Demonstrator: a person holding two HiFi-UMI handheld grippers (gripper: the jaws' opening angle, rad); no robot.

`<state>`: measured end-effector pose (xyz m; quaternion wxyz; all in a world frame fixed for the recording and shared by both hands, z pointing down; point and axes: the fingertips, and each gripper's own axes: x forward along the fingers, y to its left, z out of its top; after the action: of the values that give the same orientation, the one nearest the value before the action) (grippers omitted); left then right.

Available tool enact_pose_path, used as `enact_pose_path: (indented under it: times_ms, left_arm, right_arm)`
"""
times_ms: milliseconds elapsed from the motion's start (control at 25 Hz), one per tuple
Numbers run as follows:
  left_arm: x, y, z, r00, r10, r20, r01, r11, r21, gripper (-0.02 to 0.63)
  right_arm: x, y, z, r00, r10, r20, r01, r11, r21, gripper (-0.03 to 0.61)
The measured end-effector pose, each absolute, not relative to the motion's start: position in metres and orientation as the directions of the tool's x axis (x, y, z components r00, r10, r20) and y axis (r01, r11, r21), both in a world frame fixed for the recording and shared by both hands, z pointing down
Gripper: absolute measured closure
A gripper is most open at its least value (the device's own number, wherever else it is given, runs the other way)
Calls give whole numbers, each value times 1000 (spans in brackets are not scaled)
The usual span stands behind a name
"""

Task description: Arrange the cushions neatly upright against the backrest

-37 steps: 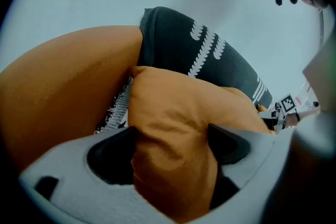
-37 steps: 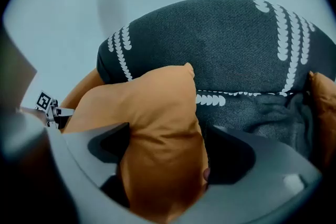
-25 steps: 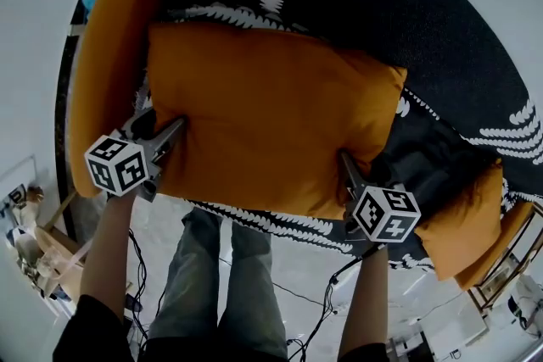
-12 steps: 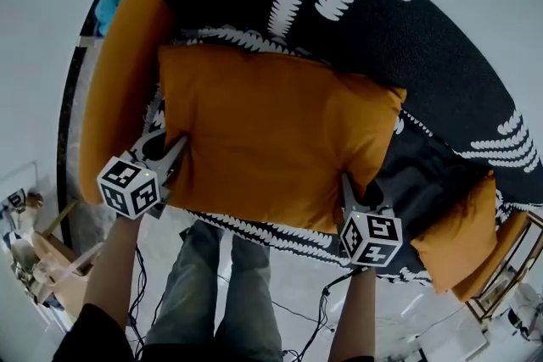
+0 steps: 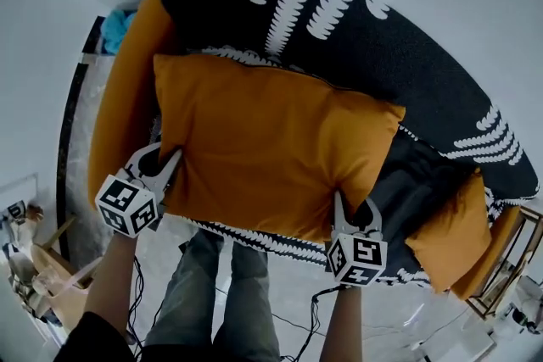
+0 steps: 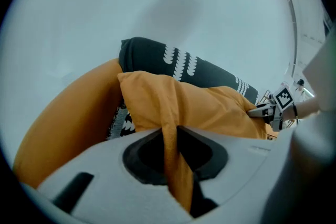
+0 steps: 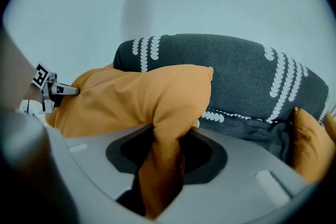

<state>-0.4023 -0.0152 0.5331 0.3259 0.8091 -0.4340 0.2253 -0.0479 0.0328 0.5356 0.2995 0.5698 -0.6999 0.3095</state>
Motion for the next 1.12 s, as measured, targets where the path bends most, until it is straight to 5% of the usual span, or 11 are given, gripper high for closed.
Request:
enact_pose_path:
  times_ms: [600, 1120]
  left_arm:
    - [-366, -114, 396, 596, -661, 456, -796, -562, 225, 546]
    - [-345, -164, 423, 570, -672, 473, -812, -547, 201, 541]
  right_arm:
    - [-16, -30, 403, -84, -806, 586, -996, 80, -33, 394]
    - [7, -75, 441, -119, -799, 589, -992, 71, -105, 383]
